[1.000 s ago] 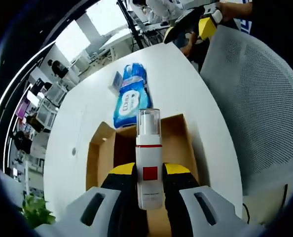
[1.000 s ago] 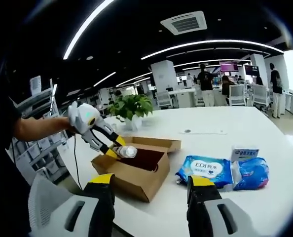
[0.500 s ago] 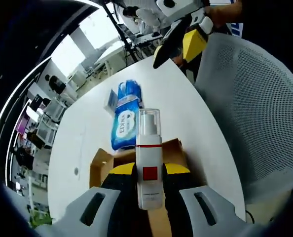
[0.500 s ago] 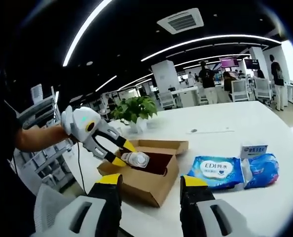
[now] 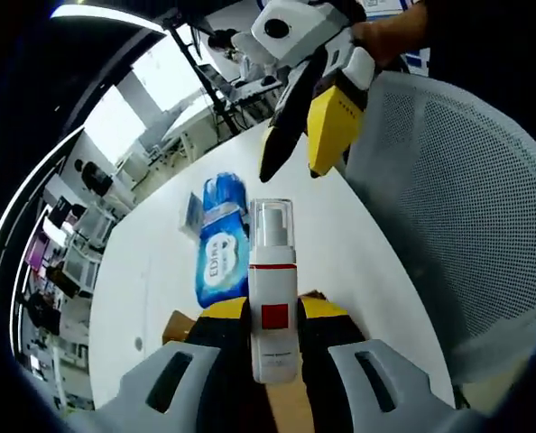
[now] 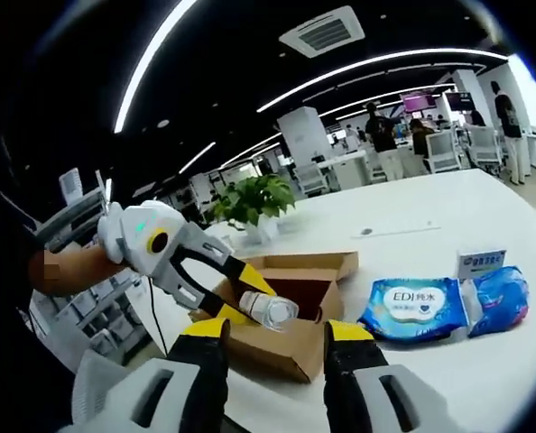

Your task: Operate the shoe box by opening the lid, removing the specified soft item, and placing it in the target area until the item is outside and the box remains undamaged.

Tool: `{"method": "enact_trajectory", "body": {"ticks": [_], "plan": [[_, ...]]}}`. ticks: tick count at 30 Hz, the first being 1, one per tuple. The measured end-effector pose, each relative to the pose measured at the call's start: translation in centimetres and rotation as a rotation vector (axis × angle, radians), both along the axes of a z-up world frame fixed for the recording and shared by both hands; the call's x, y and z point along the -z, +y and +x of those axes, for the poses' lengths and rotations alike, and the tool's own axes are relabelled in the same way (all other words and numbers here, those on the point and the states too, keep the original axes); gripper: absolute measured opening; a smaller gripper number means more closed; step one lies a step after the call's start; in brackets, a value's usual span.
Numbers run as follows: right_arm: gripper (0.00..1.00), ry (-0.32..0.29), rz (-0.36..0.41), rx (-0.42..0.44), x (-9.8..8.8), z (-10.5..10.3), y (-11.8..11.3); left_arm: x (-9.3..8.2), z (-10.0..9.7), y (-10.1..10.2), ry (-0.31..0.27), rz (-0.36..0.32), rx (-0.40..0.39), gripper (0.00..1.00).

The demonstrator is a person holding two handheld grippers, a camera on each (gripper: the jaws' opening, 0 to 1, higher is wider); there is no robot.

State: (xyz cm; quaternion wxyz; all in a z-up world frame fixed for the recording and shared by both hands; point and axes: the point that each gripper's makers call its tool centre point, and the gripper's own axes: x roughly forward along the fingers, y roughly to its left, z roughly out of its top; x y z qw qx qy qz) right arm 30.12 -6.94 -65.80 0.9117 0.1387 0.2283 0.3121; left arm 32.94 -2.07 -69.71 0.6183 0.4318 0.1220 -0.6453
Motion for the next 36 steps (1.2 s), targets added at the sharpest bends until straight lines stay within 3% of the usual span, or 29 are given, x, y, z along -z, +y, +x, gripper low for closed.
{"method": "enact_trajectory", "body": {"ticks": [16,28,36], "plan": [[0.31,0.093,0.067,0.003,1.1,0.4,0.4,-0.6,-1.6,-1.7,-0.042,-0.037,0.106,0.19],[0.21,0.164,0.141,0.001,1.5,0.1,0.8,-0.9,-2.0,-2.3,-0.109,-0.052,0.172,0.19],[0.18,0.186,0.168,0.003,1.7,0.1,1.0,-0.7,-2.0,-2.4,-0.115,-0.049,0.175,0.19]]}}
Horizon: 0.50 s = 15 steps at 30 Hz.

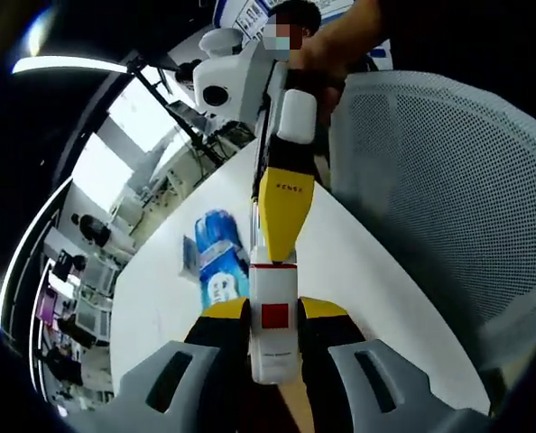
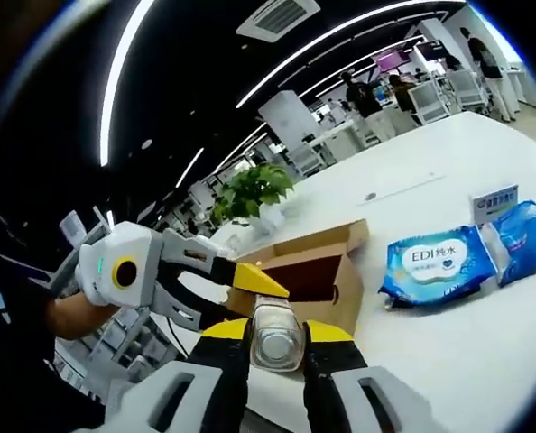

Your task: Operate the shoe box by opening the lid, removing the specified soft item, and placing it in the target area until the item is outside and the box remains undamaged.

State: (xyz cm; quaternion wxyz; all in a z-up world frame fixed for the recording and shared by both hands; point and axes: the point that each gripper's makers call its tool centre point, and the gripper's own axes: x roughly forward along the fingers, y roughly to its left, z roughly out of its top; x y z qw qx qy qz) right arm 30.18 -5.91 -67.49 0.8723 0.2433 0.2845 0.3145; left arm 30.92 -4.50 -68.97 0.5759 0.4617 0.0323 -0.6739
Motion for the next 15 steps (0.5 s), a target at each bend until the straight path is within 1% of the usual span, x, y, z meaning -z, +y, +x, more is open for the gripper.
{"method": "enact_trajectory", "body": {"ticks": [2,3,5,6,8,10,12,15], "plan": [[0.18,0.002,0.017,0.003,0.2,0.0,0.0,0.2,0.1,0.0,0.002,-0.001,-0.010,0.19],[0.17,0.015,0.030,0.002,0.3,0.0,0.2,0.6,0.1,0.1,0.013,0.004,-0.012,0.20],[0.17,0.025,0.029,0.004,0.8,0.3,0.2,1.1,0.3,0.2,0.030,0.011,-0.015,0.20],[0.17,0.041,0.021,-0.006,1.0,0.3,0.3,1.1,0.2,0.2,0.032,0.015,-0.012,0.20],[0.17,0.036,0.014,-0.001,0.7,0.5,0.0,1.0,0.4,0.0,0.031,0.009,-0.016,0.20],[0.16,0.046,0.016,0.003,0.5,0.5,-0.2,0.9,0.5,-0.2,0.036,-0.003,-0.021,0.20],[0.16,0.044,0.013,0.004,0.4,0.5,-0.4,0.8,0.5,-0.4,0.038,-0.017,-0.025,0.20],[0.16,0.043,-0.001,-0.006,0.3,0.4,-0.4,0.7,0.5,-0.5,0.035,-0.021,-0.019,0.20]]}}
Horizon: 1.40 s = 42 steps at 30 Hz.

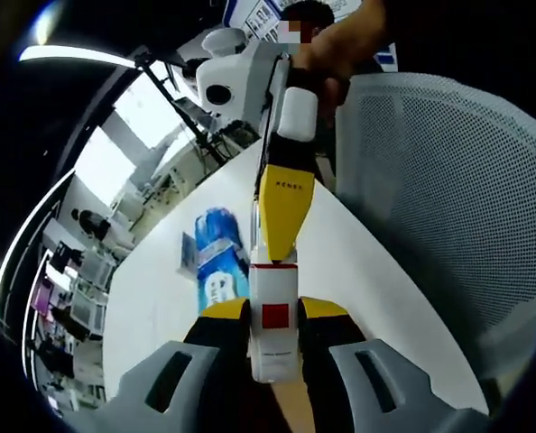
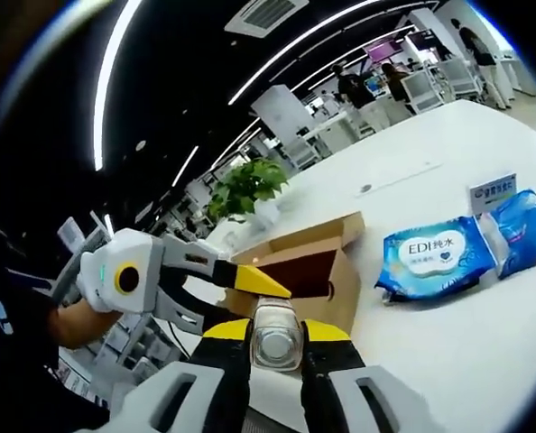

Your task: Operate the shoe box by opening the lid, removing the specified soft item, and placing it in the target area until the item is outside and the box remains undamaged.

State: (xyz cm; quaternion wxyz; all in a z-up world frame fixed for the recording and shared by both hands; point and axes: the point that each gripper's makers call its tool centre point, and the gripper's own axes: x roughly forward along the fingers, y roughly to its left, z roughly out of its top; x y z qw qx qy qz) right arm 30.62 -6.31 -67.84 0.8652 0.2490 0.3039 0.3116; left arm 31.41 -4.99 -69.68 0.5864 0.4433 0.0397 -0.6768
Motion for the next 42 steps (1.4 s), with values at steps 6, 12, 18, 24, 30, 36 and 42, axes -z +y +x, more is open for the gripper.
{"method": "enact_trajectory", "body": {"ticks": [6,12,18,24,30,36,42], "plan": [[0.16,-0.004,0.009,0.002,-0.6,0.2,-0.1,-0.9,0.5,0.0,0.015,-0.037,-0.024,0.24],[0.16,-0.012,-0.004,-0.002,-0.9,0.4,-0.1,-1.3,1.1,0.3,0.036,-0.060,-0.066,0.30],[0.16,-0.023,-0.030,-0.008,-1.0,0.8,-0.4,-1.7,1.6,0.8,0.085,-0.092,-0.133,0.35],[0.16,-0.053,-0.072,-0.030,-1.4,1.4,-0.8,-1.5,2.1,1.6,0.134,-0.098,-0.200,0.40],[0.16,-0.085,-0.129,-0.052,-1.8,2.0,-1.4,-1.4,2.7,2.2,0.180,-0.109,-0.265,0.47],[0.16,-0.112,-0.188,-0.087,-2.1,2.7,-2.0,-1.1,3.3,3.3,0.230,-0.120,-0.349,0.54],[0.16,-0.145,-0.264,-0.128,-2.3,3.5,-2.9,-1.1,3.8,4.3,0.281,-0.151,-0.430,0.58]]}}
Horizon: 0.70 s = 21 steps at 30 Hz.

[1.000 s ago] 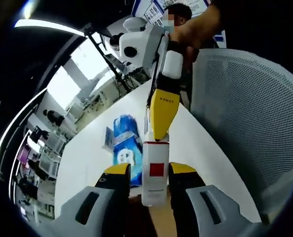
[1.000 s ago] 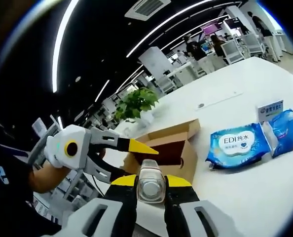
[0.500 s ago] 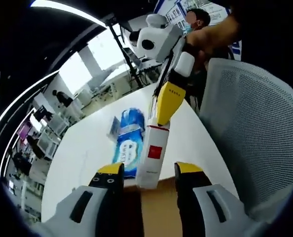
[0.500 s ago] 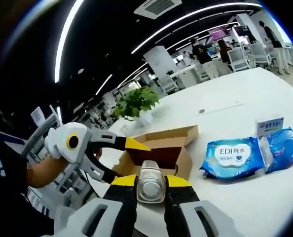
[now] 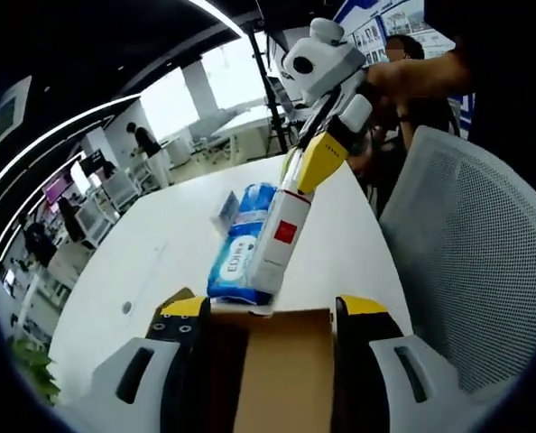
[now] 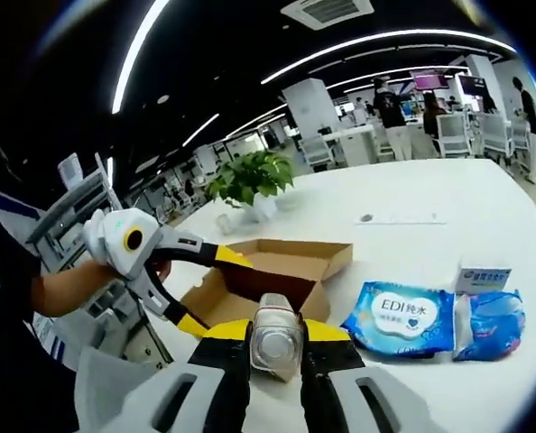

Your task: Operate the shoe box by opening the lid, removing the specified soft item, and placing it in the target area until the item is outside and the box remains undamaged.

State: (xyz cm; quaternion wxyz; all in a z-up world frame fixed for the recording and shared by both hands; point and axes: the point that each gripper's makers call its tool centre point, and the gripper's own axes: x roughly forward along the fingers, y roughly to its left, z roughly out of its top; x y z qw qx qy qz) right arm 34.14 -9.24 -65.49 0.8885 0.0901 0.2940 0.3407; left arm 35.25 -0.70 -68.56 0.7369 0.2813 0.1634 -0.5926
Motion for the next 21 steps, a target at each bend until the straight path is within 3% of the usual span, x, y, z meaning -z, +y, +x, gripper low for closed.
{"method": "enact_trajectory", "body": {"ticks": [14,21], "plan": [[0.16,-0.073,-0.202,-0.110,-0.7,2.4,-2.4,0.3,0.5,2.5,0.081,-0.038,-0.148,0.69],[0.16,-0.101,-0.285,-0.167,-1.1,3.7,-3.2,0.2,0.7,4.0,0.095,-0.057,-0.206,0.72]]}}
